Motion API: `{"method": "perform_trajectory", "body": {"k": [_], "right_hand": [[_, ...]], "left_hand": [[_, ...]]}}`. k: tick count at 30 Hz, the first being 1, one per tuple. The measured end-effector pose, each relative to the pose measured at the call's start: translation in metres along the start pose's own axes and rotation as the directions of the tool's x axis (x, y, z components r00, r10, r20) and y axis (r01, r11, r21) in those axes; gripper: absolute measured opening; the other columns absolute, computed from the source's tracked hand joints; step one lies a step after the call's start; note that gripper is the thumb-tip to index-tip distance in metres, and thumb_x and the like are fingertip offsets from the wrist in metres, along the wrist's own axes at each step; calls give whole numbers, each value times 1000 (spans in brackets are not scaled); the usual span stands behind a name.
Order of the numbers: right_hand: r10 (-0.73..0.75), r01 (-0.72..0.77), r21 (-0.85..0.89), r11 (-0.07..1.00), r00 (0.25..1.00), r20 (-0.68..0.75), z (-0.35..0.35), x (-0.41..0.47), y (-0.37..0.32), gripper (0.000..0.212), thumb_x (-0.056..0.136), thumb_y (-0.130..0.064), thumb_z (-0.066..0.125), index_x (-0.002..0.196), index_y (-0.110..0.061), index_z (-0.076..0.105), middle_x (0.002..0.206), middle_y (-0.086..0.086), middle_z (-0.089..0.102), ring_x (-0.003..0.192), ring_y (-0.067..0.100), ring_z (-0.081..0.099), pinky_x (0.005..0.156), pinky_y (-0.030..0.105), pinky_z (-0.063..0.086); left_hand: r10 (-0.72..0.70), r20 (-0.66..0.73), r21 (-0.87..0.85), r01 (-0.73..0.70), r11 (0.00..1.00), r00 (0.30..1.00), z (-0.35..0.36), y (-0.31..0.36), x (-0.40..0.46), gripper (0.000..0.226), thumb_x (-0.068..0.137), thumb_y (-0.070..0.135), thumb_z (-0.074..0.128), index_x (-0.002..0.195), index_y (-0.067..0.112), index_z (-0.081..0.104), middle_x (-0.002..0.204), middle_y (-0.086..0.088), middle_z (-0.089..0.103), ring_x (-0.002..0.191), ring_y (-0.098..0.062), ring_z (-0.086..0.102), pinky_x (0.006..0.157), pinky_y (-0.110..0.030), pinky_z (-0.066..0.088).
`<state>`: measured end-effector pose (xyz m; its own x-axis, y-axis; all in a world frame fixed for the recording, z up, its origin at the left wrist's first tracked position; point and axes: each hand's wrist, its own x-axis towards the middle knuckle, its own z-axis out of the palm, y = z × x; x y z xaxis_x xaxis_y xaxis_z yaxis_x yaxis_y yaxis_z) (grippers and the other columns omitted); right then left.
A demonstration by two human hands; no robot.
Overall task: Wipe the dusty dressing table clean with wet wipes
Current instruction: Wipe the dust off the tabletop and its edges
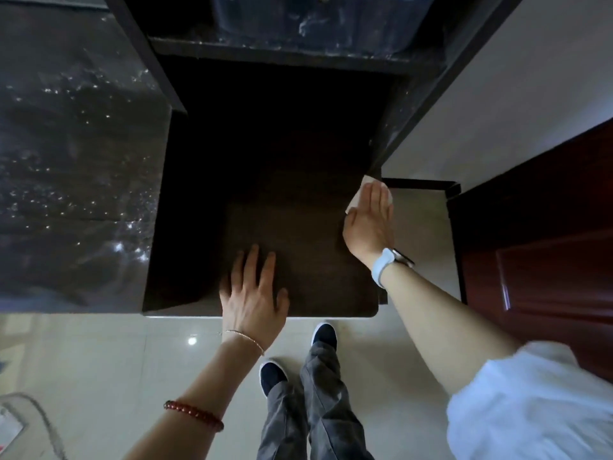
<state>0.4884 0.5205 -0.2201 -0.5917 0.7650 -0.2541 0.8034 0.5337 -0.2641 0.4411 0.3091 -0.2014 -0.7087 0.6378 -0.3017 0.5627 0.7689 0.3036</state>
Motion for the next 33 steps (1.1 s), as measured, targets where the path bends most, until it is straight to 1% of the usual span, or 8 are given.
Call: {"method": "perform_trajectory", "body": {"k": [6,9,12,16,20,26,30,33], "right_hand": [[-79,84,88,993,995,-59,5,-42,12,54,94,-17,29,143,1,16,154,18,12,143,30,4,118,42,10],[-118,119,50,992,993,-28,5,-46,24,59,90,-26,17,143,0,21,153,18,17,142,30,12,117,42,13],[-65,64,103,993,998,7,-7,0,16,55,95,-19,29,145,-5,12,155,12,8,143,26,5,118,36,7],[-25,26,57,998,999,-23,-7,9,7,55,96,-18,32,145,-4,11,155,14,6,143,28,3,116,37,4],[-183,182,-8,983,981,-62,20,-58,15,54,94,-25,23,144,-6,20,154,15,14,142,30,6,116,39,0],[-363,363,3,932,931,-36,69,-150,-45,55,89,-27,32,142,-10,27,151,12,25,140,29,13,114,41,6],[-549,549,81,832,836,-25,98,-175,-116,54,80,-7,33,135,-8,37,143,14,42,135,27,24,112,37,9],[-511,519,127,845,854,-94,113,-189,-149,56,75,5,29,129,-1,41,135,19,49,131,31,33,113,35,10]], "left_hand": [[-4,105,39,0,999,994,8,27,11,66,86,42,45,144,22,19,155,-7,7,143,-28,0,112,-53,6],[-12,84,60,7,998,996,15,25,6,69,77,47,42,140,21,31,152,-9,23,141,-30,14,110,-56,14],[-9,32,112,6,994,999,23,19,10,69,73,52,36,135,21,39,146,-11,37,137,-29,19,105,-57,24],[-15,-9,70,16,997,1000,23,22,6,72,73,51,30,136,19,37,147,-12,35,137,-31,23,107,-56,22],[-104,-122,-32,101,994,987,18,15,-16,63,76,43,35,132,16,38,140,-17,42,132,-31,25,108,-53,27],[-301,-55,-92,296,951,952,21,-53,-104,58,82,41,28,136,20,31,144,-16,36,135,-27,16,104,-58,29],[-479,38,-195,477,857,877,12,-111,-144,76,74,52,15,142,21,26,152,-12,19,142,-30,10,112,-48,17],[-476,4,-227,464,856,880,-6,-154,-157,77,73,53,16,141,19,27,152,-14,19,141,-32,11,112,-48,16]]}}
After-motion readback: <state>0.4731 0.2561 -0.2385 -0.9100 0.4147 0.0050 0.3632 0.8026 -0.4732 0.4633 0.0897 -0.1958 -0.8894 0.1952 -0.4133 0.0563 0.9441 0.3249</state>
